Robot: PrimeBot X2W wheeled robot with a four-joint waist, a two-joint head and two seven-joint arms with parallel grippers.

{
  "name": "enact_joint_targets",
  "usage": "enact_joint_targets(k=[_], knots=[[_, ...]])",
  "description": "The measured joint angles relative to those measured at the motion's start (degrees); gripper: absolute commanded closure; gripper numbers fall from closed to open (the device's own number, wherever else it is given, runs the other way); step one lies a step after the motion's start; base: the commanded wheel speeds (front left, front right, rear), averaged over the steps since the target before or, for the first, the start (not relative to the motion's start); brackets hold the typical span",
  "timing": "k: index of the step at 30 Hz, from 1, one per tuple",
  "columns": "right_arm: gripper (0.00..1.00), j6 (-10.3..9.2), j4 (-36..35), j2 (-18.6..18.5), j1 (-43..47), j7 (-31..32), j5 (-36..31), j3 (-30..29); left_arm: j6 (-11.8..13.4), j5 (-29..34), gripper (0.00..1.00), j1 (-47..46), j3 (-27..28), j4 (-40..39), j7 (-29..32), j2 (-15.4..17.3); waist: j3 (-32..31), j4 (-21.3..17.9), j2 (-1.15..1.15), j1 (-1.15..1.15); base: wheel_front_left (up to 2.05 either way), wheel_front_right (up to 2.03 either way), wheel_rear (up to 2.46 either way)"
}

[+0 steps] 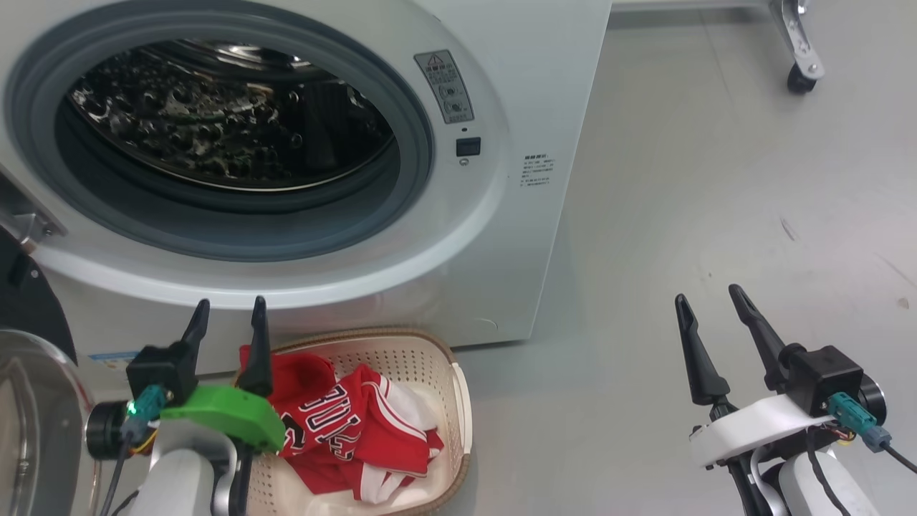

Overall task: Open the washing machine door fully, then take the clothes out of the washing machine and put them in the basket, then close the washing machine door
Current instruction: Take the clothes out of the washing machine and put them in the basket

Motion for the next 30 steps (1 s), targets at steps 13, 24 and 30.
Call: enact_joint_targets(k=[13,24,30], knots=[[0.0,-1.48,-0.4,0.2,4.4,0.2,-0.4,0.2,2.5,1.6,0.0,10.6,-0.7,-6.8,0.0,0.7,-6.3,1.2,0.0,0.0,0.0,0.0,0.0],[0.0,-2.18,-2.0,0.1,6.5,1.5,-0.5,0.6,3.5,2.6,0.0,15.2,-2.0,-11.8,0.7,1.0,-9.6,1.6,0.0,0.0,0.0,0.0,0.0],[0.0,-2.56,-2.9,0.1,7.1,2.1,-0.5,0.6,4.0,3.7,0.0,16.9,-2.3,-14.5,1.7,1.4,-9.8,1.7,0.0,0.0,0.0,0.0,0.0]])
